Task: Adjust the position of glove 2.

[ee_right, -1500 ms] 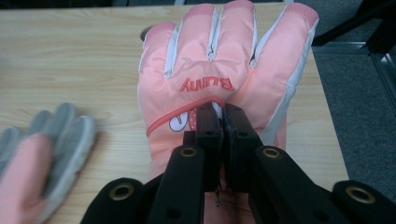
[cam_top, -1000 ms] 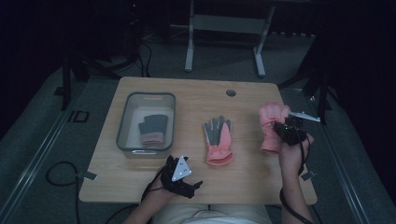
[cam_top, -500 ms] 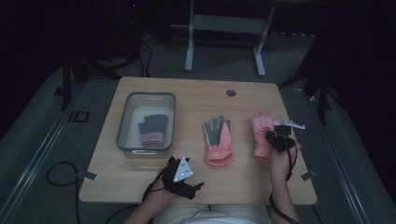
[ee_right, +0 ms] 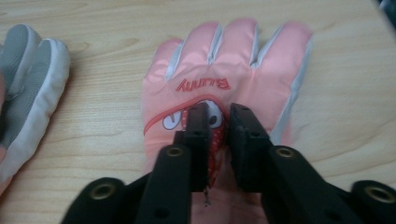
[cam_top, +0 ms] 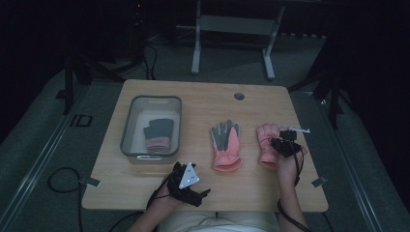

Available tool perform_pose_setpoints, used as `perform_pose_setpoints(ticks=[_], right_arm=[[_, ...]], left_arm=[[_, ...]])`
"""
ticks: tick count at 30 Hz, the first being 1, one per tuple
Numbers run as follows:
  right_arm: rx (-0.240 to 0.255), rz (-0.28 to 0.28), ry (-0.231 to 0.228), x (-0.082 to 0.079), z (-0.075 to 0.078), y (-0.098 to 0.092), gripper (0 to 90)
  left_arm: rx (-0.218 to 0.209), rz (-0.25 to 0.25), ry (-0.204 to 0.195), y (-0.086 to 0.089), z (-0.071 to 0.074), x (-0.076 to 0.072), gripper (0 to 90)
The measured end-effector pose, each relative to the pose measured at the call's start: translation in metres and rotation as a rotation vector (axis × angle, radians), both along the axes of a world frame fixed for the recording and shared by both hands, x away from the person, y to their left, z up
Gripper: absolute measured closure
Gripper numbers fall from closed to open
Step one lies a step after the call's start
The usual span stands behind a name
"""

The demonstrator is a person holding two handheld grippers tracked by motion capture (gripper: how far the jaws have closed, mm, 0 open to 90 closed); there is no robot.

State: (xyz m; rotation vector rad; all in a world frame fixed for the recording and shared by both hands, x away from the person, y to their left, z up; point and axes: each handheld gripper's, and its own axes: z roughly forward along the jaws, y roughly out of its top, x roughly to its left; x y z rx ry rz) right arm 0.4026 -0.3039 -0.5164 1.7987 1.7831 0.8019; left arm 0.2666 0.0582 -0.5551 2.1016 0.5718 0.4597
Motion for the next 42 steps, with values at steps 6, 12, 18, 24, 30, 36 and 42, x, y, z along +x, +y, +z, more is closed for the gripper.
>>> perform_pose_setpoints(ticks=[6,12,18,24,30,36,42], right_arm=[[-0.081,0.206,-0.054,-0.005,0.024,-0.010,65.4],[-0.168,0.422,-0.013,-0.003,0.032,-0.021,60.9],[-0.182,0.458,0.031,0.005,0.027,-0.025,55.8],[-0.170,0.415,0.071,0.010,0.012,-0.024,58.8],[-0.162,0.387,0.065,0.010,-0.005,-0.021,69.6],[-0.128,0.355,0.045,0.006,-0.009,-0.019,84.1],[-0.108,0.309,0.009,-0.001,0.006,-0.016,87.4]], left_arm=[[-0.005,-0.003,0.007,-0.001,-0.001,0.000,1.9],[0.001,-0.007,0.005,-0.002,-0.001,-0.001,1.9],[0.006,-0.014,0.009,-0.004,-0.002,-0.002,1.9],[0.009,-0.015,0.007,-0.004,-0.002,-0.002,1.9],[0.010,-0.016,0.006,-0.004,-0.002,-0.002,1.9],[0.011,-0.019,0.008,-0.005,-0.003,-0.003,1.9],[0.002,-0.013,0.007,-0.005,-0.002,-0.003,1.9]])
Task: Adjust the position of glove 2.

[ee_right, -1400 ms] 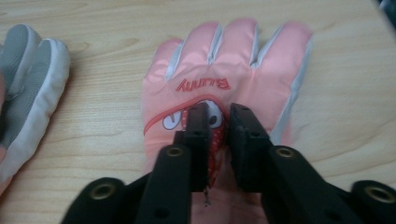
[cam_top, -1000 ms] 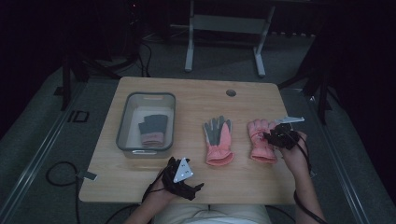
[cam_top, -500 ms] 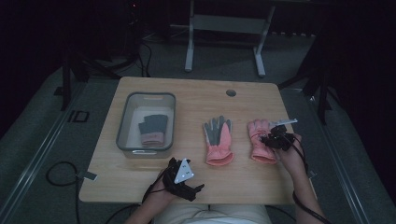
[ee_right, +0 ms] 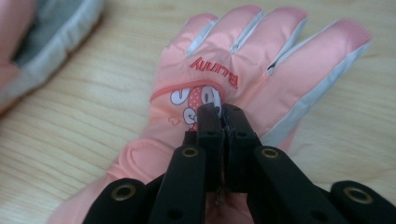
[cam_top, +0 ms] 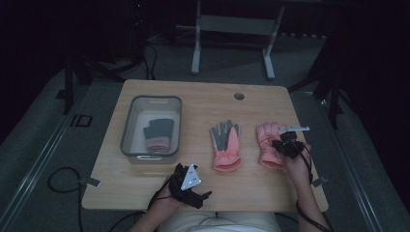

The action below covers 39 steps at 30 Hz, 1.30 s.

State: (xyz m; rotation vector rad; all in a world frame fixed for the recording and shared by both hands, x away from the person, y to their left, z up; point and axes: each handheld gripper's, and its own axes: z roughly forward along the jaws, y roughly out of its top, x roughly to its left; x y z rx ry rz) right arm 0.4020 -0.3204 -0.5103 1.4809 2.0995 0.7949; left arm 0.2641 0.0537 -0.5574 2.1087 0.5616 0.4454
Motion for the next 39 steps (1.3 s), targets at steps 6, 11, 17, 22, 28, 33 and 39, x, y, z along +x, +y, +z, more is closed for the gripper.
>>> perform_pose_setpoints(ticks=[6,11,17,22,28,33,39], right_arm=[[0.013,-0.015,-0.066,-0.010,0.039,0.006,87.4],[0.006,-0.005,-0.116,-0.017,0.072,0.023,87.4],[0.014,0.015,-0.163,-0.023,0.103,0.048,87.4],[0.019,0.060,-0.194,-0.025,0.117,0.074,87.4],[0.038,0.105,-0.199,-0.027,0.123,0.109,87.4],[0.059,0.123,-0.178,-0.026,0.116,0.136,87.4],[0.044,0.143,-0.121,-0.023,0.093,0.159,87.4]], left_arm=[[0.004,-0.002,0.002,0.000,0.000,0.001,1.9],[0.001,-0.003,-0.002,0.001,0.001,0.000,1.9],[-0.008,-0.002,-0.006,0.003,0.001,0.001,1.9],[-0.005,-0.001,-0.011,0.004,0.002,0.001,1.9],[-0.003,0.011,-0.019,0.009,0.003,0.002,1.9],[-0.001,0.013,-0.024,0.010,0.004,0.002,1.9],[-0.005,0.014,-0.026,0.011,0.004,0.001,1.9]])
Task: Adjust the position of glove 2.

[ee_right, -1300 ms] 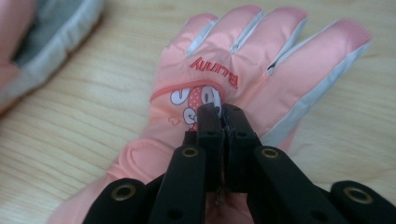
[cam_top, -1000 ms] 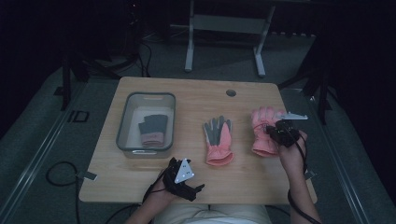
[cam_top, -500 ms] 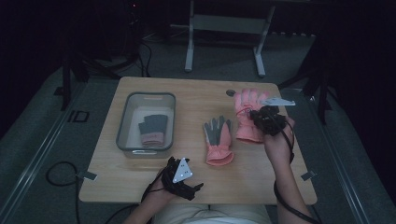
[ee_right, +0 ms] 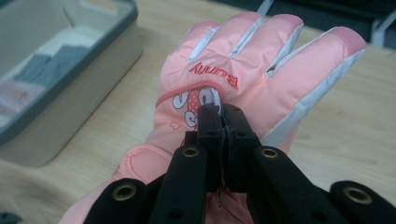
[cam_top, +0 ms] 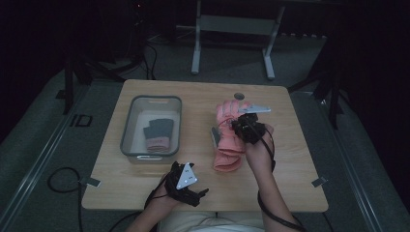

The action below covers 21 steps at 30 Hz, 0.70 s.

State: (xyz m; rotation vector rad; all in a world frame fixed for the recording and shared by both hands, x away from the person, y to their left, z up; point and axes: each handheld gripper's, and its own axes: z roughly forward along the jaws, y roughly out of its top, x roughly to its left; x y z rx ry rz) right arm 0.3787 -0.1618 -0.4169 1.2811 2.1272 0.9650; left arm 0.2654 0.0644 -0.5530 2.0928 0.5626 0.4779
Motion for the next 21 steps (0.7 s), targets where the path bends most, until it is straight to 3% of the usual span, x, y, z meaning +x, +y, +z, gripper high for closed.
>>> perform_pose_setpoints(ticks=[8,12,17,21], right_arm=[[-0.081,0.040,0.067,0.003,-0.035,0.014,87.3],[-0.093,0.049,0.100,0.007,-0.048,0.012,87.1],[-0.090,0.057,0.126,0.009,-0.056,0.009,87.1],[-0.118,0.070,0.134,0.008,-0.058,0.007,86.8]], left_arm=[[0.000,0.001,-0.001,0.001,0.001,0.001,1.9],[0.000,0.001,0.000,0.001,0.000,0.001,1.9],[0.000,-0.001,0.003,0.000,0.000,0.001,1.9],[0.002,0.000,0.008,0.000,-0.001,0.001,1.9]])
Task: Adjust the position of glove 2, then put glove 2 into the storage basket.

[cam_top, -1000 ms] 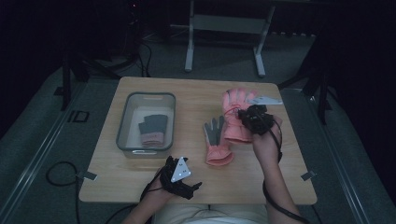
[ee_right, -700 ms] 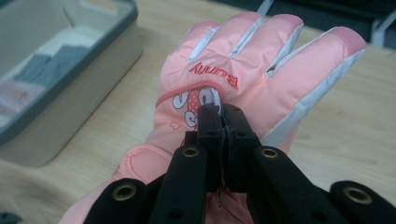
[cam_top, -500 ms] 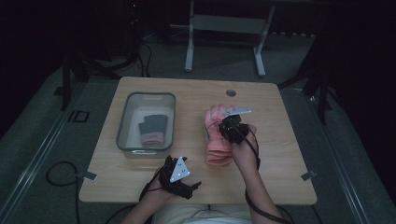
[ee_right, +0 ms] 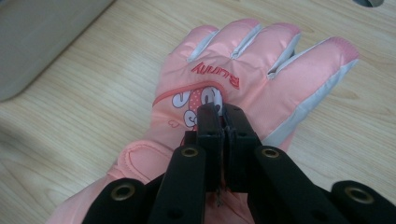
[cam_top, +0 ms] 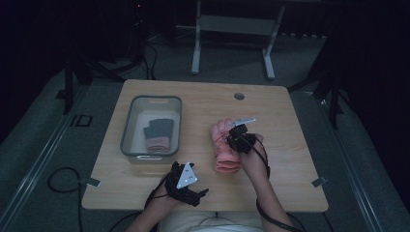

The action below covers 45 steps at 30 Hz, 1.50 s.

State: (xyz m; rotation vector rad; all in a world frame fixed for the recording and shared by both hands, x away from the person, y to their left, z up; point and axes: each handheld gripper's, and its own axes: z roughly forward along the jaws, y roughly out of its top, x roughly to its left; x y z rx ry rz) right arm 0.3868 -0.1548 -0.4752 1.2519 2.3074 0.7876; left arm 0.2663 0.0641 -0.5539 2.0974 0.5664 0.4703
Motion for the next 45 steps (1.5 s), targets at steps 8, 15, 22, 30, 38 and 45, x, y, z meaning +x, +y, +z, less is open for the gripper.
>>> perform_pose_setpoints(ticks=[8,15,22,30,38,45], right_arm=[[0.017,0.026,0.039,-0.003,-0.006,-0.007,85.2],[0.064,0.048,0.021,-0.005,0.000,-0.007,70.9],[0.125,0.099,-0.037,-0.014,0.025,-0.028,66.1],[0.100,0.091,-0.064,-0.009,0.040,-0.061,63.1],[0.125,0.098,-0.069,-0.001,0.039,-0.059,62.7],[0.154,0.111,-0.032,0.004,0.025,-0.045,58.8]], left_arm=[[-0.005,0.003,0.000,0.001,0.000,0.001,1.9],[-0.018,0.007,0.015,0.001,0.001,0.001,1.9],[-0.021,0.004,-0.019,-0.003,0.012,-0.003,2.7],[-0.164,0.000,0.014,-0.010,0.053,0.005,4.1],[-0.160,0.021,0.066,-0.028,0.095,0.046,7.4],[-0.159,0.132,0.126,-0.036,0.094,0.091,14.8]])
